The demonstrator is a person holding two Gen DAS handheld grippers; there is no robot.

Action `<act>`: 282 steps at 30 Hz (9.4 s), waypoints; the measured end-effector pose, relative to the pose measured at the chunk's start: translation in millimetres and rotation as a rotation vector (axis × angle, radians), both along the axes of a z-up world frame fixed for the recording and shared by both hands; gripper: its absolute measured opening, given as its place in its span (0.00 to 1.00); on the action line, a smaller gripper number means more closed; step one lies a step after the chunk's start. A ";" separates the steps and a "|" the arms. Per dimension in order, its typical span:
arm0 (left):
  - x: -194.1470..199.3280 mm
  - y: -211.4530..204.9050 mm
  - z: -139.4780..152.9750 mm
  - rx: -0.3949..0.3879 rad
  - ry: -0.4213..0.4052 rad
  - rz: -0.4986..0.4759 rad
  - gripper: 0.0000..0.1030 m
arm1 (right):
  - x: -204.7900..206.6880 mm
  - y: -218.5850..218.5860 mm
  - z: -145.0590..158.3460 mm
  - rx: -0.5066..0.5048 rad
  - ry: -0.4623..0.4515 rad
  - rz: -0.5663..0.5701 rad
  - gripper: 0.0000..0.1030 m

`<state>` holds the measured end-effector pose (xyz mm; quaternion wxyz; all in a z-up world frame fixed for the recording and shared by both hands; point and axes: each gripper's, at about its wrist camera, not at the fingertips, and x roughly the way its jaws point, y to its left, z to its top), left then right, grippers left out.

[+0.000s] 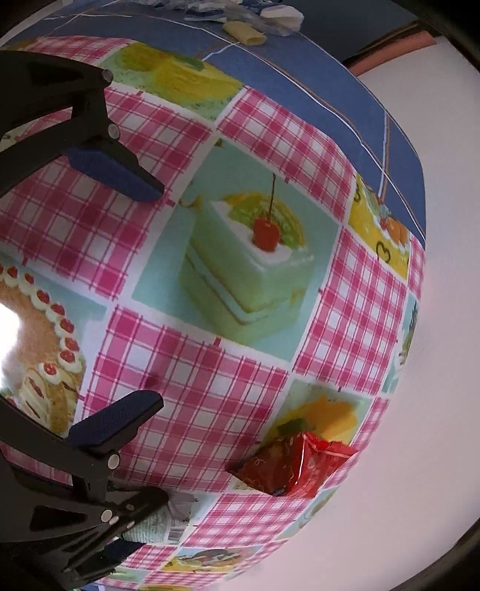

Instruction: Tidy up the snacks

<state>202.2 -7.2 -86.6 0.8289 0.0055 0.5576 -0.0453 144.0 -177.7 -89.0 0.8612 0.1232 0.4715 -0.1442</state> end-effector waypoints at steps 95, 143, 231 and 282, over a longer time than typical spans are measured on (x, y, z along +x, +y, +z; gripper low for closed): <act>-190.4 -15.1 88.4 -0.410 0.014 -0.068 0.56 | -247.0 -58.4 91.7 0.205 0.041 -0.317 0.61; -242.3 -150.2 32.7 -0.339 0.254 -0.456 0.69 | -297.2 -153.1 47.0 0.242 0.160 -0.612 0.68; -258.7 8.8 80.3 0.132 -0.042 -0.150 0.78 | -295.4 -18.9 79.4 0.035 0.051 -0.221 1.00; -261.6 -1.2 87.4 0.091 -0.059 -0.194 0.78 | -302.6 -32.4 92.5 -0.020 0.020 -0.291 1.00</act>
